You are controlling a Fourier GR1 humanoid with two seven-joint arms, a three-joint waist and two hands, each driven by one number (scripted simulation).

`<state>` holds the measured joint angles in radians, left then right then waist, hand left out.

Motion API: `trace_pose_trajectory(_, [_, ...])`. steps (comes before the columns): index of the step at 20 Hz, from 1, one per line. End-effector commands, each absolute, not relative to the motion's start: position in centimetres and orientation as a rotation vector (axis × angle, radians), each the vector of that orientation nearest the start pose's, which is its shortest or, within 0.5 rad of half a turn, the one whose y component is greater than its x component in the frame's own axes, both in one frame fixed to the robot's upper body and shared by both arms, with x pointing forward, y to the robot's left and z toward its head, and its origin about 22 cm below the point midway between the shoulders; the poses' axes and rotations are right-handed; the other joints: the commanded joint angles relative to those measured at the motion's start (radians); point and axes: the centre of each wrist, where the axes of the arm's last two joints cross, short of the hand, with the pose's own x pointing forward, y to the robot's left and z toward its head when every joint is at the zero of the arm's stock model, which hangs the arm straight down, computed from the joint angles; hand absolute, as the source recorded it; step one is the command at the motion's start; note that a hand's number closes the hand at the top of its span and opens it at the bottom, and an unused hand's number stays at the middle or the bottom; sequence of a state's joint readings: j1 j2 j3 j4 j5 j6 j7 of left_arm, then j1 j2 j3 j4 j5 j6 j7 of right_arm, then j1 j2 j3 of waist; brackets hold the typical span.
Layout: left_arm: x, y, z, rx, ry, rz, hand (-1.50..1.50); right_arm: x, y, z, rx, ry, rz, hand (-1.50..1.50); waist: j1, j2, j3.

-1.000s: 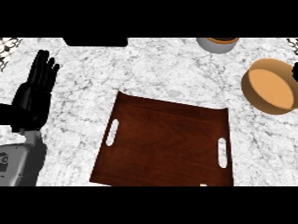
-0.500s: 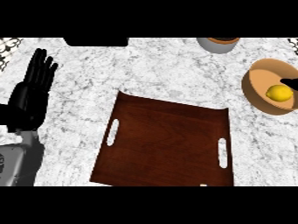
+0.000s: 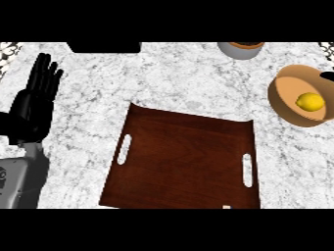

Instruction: Pick the lemon from the tray and place it in the pot

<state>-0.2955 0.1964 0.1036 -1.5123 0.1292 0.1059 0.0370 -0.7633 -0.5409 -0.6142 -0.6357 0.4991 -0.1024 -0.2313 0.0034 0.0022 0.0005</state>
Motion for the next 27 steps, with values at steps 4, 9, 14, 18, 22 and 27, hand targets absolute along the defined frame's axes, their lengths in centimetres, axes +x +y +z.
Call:
trace_pose_trajectory(4, [30.3,26.9,7.5,0.112,-1.774,0.048,0.00,35.3,-48.1,12.0,-0.847,-1.675,-0.183,-1.50,0.005,0.001,0.000])
trace_pose_trajectory(9, [31.1,25.7,7.9,0.108,-1.762,0.048,0.00,31.5,-52.5,12.0,-0.819,-1.715,-0.253,-1.50,-0.001,0.001,0.001])
trace_pose_trajectory(14, [29.6,25.9,7.6,0.097,-1.776,0.037,0.00,28.4,-55.8,11.8,-0.846,-1.718,-0.309,-1.50,0.009,0.002,0.001])
trace_pose_trajectory(18, [31.3,26.6,8.0,0.102,-1.763,0.034,0.00,25.5,-58.3,12.2,-0.878,-1.729,-0.334,-1.50,0.008,0.005,0.002])
trace_pose_trajectory(22, [30.9,27.3,8.3,0.103,-1.772,0.044,0.00,21.5,-60.9,12.3,-0.861,-1.720,-0.328,-1.50,0.010,0.006,0.003])
trace_pose_trajectory(27, [30.2,26.3,7.9,0.069,-1.765,0.053,0.00,20.2,-61.4,11.5,-0.882,-1.716,-0.331,-1.50,0.019,0.006,0.004])
